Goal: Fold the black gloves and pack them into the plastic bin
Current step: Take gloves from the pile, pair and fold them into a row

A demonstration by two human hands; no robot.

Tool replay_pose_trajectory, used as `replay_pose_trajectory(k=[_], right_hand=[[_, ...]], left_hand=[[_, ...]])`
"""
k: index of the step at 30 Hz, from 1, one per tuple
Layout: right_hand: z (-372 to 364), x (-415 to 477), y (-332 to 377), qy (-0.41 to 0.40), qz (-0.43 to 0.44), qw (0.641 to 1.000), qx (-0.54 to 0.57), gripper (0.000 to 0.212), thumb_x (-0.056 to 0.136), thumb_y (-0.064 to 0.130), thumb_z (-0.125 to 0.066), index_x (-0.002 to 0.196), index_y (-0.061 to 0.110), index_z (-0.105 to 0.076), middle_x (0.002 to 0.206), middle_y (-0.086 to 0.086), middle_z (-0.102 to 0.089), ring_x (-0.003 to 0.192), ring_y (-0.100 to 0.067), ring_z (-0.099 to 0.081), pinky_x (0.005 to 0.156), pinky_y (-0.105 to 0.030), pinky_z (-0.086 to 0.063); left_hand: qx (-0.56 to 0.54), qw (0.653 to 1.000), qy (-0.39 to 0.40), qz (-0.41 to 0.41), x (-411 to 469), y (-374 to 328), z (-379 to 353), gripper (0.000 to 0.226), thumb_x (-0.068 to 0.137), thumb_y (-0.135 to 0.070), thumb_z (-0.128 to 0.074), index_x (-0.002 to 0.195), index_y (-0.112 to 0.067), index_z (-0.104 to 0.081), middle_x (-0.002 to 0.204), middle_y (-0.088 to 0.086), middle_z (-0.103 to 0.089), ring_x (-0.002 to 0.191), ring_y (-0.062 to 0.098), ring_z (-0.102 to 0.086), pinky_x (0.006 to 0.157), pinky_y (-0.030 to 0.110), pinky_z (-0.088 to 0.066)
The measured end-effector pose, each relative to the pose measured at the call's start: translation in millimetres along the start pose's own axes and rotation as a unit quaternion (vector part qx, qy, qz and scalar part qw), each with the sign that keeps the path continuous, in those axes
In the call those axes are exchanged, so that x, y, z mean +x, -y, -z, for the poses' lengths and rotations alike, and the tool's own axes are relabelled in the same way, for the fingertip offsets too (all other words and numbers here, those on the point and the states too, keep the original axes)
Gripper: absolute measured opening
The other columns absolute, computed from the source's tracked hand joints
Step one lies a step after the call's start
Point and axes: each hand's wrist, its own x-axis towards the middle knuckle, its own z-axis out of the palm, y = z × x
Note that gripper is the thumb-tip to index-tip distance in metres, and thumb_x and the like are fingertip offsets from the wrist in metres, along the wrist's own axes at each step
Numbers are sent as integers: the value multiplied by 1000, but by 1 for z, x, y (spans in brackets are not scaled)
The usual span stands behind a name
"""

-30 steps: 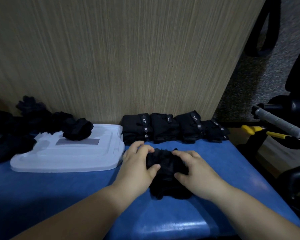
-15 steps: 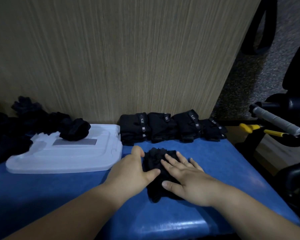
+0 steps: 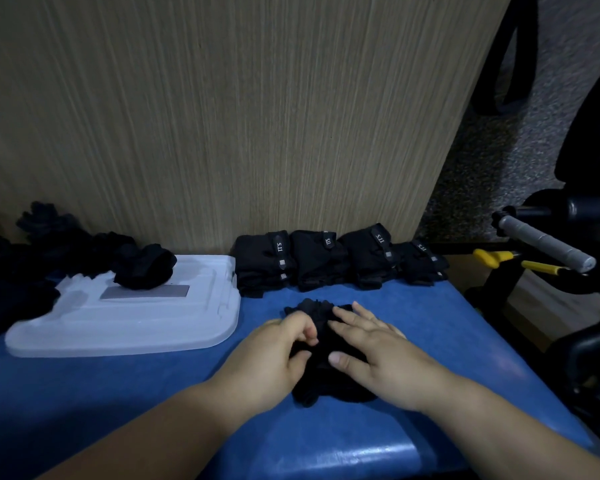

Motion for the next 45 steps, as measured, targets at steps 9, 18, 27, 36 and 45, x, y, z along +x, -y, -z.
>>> replay_pose_trajectory(k=[9, 18, 27, 36, 45], right_hand=[[3, -3, 0, -98, -117, 988, -7, 73, 87, 61, -50, 148, 29, -26, 149, 2, -31, 140, -19, -26, 114, -32, -23], [11, -6, -1, -110, -176, 974, 86, 21, 89, 44, -59, 84, 26, -49, 83, 11, -52, 84, -12, -53, 67, -24, -39], [25, -29, -40, -159, -212, 960, 93, 24, 92, 30, -57, 108, 30, -39, 81, 3, -60, 76, -15, -59, 62, -30, -46], [30, -45, -75, -174, -184, 967, 16, 52, 99, 27, -43, 149, 28, -29, 154, 9, -27, 143, -12, -20, 115, -25, -22], [25, -41, -88, 15, -219, 975, -42, 58, 102, 47, -17, 154, 27, 1, 158, 15, 15, 145, -11, 19, 119, -41, 9]], left_hand=[[122, 983, 124, -61, 1, 2, -7, 46, 102, -44, -29, 147, -37, -25, 154, -28, -13, 141, -9, 4, 118, 21, 0], [156, 969, 187, -52, 0, -10, -12, 54, 100, -53, -22, 151, -42, -6, 156, -28, 8, 139, -7, 20, 119, 33, 11], [134, 978, 147, -64, 31, -51, -42, 48, 102, -46, -27, 149, -37, -24, 158, -22, -10, 145, 0, 10, 118, 31, 4], [170, 960, 209, -71, 68, -89, -78, 52, 102, -46, -23, 152, -36, -12, 160, -9, 13, 146, 13, 18, 119, 38, 12], [218, 944, 245, -27, 77, -90, -80, 66, 97, -61, -15, 151, -35, 10, 158, -16, 20, 143, 7, 25, 117, 46, 16]])
